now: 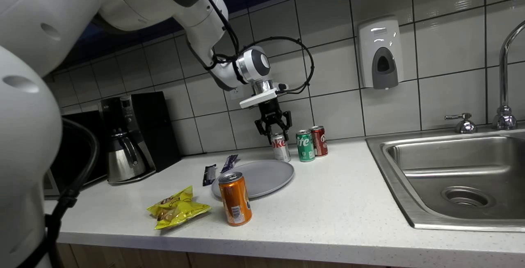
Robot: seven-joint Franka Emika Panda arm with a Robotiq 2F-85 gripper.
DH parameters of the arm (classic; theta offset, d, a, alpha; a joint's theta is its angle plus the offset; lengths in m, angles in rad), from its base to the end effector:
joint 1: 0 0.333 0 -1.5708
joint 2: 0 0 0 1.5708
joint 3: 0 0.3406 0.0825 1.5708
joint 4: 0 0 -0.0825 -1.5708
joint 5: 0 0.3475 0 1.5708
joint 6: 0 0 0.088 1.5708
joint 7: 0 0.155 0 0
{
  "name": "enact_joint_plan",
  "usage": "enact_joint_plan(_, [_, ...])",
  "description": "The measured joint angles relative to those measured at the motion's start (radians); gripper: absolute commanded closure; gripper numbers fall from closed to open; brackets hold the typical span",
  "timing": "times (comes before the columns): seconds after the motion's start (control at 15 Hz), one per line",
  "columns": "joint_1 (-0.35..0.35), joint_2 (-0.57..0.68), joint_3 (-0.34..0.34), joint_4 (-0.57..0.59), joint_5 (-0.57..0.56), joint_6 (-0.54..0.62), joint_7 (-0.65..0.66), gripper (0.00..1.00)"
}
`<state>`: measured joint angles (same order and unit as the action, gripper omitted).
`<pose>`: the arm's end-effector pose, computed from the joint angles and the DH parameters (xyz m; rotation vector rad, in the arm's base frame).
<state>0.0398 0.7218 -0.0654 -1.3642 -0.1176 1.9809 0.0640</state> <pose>0.7015 -0.0217 0.2733 2.9864 -0.0343 -0.1512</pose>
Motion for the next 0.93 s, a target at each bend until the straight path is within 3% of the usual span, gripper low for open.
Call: enact_joint_plan(0.93, [0.014, -0.022, 0.011, -0.009, 0.003, 0.052, 0.001, 0.61])
